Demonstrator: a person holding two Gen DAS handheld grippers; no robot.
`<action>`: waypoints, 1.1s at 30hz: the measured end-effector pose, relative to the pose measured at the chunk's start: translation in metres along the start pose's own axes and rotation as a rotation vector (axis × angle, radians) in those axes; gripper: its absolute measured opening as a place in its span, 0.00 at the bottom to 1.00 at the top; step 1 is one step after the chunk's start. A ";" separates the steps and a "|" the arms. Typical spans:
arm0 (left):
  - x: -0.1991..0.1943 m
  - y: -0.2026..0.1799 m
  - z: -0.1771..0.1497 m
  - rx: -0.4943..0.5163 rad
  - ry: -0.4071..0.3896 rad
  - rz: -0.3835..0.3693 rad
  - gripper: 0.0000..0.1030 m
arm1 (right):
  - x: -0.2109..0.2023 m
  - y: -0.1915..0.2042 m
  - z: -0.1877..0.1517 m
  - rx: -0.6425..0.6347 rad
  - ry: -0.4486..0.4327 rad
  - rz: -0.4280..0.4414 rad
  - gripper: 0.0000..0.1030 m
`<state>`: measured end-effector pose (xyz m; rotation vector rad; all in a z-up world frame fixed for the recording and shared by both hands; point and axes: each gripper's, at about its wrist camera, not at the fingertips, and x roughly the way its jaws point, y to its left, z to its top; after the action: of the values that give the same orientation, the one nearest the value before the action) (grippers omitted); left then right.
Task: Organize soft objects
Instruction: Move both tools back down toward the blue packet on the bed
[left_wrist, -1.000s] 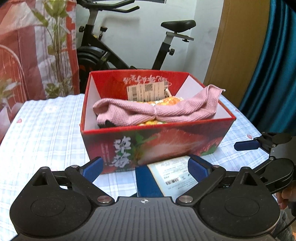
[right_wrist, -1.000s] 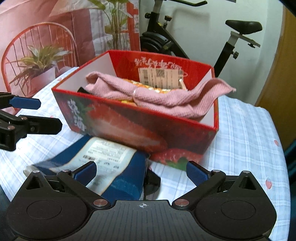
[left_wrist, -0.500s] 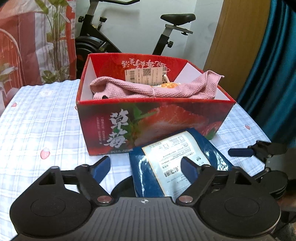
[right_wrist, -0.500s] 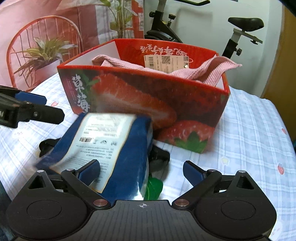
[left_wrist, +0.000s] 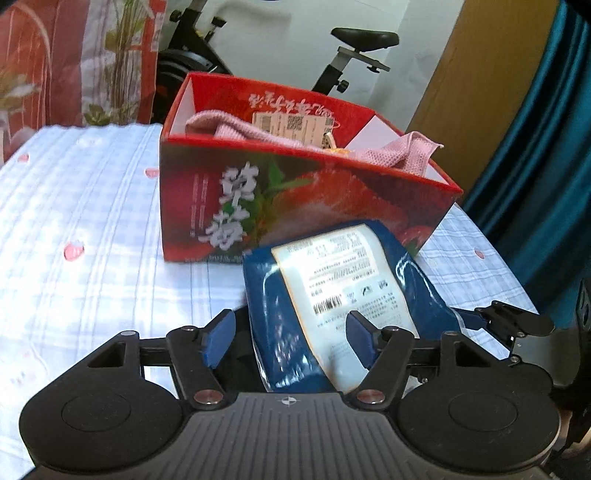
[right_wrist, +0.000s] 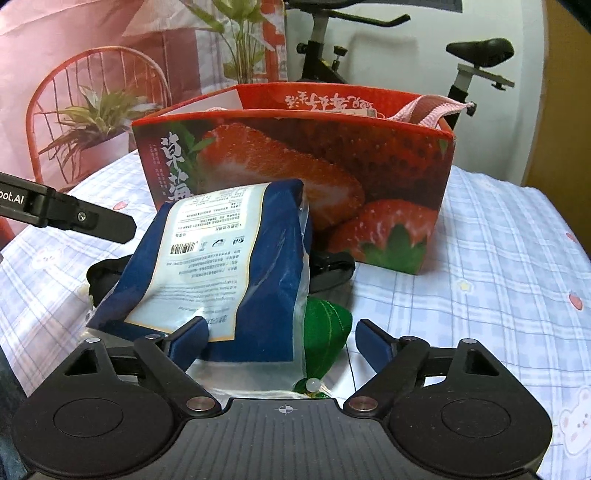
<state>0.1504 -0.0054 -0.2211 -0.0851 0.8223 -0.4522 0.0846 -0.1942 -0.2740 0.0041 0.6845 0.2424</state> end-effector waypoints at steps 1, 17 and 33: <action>0.003 0.000 -0.003 -0.008 0.005 0.001 0.67 | -0.001 0.001 -0.001 -0.004 -0.009 -0.005 0.81; 0.027 0.005 -0.019 -0.017 0.044 -0.006 0.58 | -0.020 0.003 0.023 -0.119 -0.049 0.000 0.59; 0.033 0.009 0.002 -0.007 0.019 -0.039 0.27 | 0.001 0.022 0.036 -0.238 -0.003 0.063 0.24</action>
<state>0.1744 -0.0117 -0.2447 -0.1031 0.8416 -0.4874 0.1036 -0.1695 -0.2448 -0.2014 0.6498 0.3834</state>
